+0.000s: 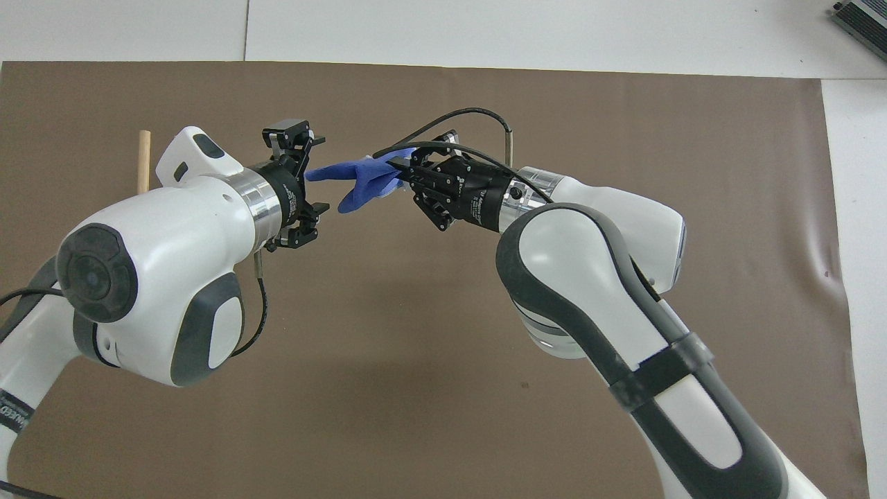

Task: Right arm passes towel to left arm to hang
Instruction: 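Grasp the towel with the left gripper while the right gripper releases it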

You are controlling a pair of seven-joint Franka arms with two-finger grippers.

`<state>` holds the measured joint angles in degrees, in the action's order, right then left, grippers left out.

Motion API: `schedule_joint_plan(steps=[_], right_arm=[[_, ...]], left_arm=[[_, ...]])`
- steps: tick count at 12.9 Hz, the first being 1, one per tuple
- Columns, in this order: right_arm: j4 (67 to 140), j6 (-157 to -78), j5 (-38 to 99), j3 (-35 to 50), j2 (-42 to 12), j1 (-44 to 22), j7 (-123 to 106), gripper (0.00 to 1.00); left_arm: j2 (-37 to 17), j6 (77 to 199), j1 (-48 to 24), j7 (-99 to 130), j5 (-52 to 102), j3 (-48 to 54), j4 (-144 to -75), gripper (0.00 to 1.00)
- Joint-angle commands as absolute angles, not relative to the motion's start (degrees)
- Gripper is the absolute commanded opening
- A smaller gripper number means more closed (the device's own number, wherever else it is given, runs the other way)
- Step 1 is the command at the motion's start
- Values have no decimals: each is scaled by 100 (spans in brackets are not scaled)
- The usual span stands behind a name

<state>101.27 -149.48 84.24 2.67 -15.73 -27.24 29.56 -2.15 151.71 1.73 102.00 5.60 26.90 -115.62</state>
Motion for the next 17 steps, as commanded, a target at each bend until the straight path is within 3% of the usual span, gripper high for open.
schedule_joint_plan(steps=[1,2,3,4,7,11,12,13,14,15,17], right_arm=[[10222,-14933,8543,290,-1485,-2707,2988,0],[10222,-14933,8543,290,-1485,-2707,2988,0],[10222,-14933,8543,290,-1485,-2707,2988,0],[10230,-14933,8543,290,-1485,-2707,2988,0],[10239,-14933,8543,290,-1485,-2707,2979,0],[10336,-14933,8543,290,-1450,-2698,2971,0],[10397,-14933,8543,290,-1424,-2698,2971,14],[10458,-14933,8526,281,-1398,-2698,2936,54],[10520,-14941,8456,273,-1397,-2690,2892,87],[10538,-14950,8342,246,-1397,-2663,2761,100],[10722,-15133,7528,211,-1397,-2593,2488,100]], left_arm=[[-246,15231,149,10213,589,2689,-11479,72],[-246,15205,149,10169,589,2689,-11487,64],[-246,15188,149,10169,589,2689,-11487,52],[-237,15196,149,10169,589,2689,-11496,34],[-246,15231,176,9907,589,2689,-11496,2],[-307,15372,220,9118,589,2681,-11487,0],[-325,15398,220,8749,589,2663,-11418,0],[-404,15398,228,8502,589,2646,-11278,0],[-483,15407,237,8282,589,2619,-11146,0],[-536,15399,246,8018,589,2602,-11005,0],[-624,15399,246,7604,589,2488,-10838,0]])
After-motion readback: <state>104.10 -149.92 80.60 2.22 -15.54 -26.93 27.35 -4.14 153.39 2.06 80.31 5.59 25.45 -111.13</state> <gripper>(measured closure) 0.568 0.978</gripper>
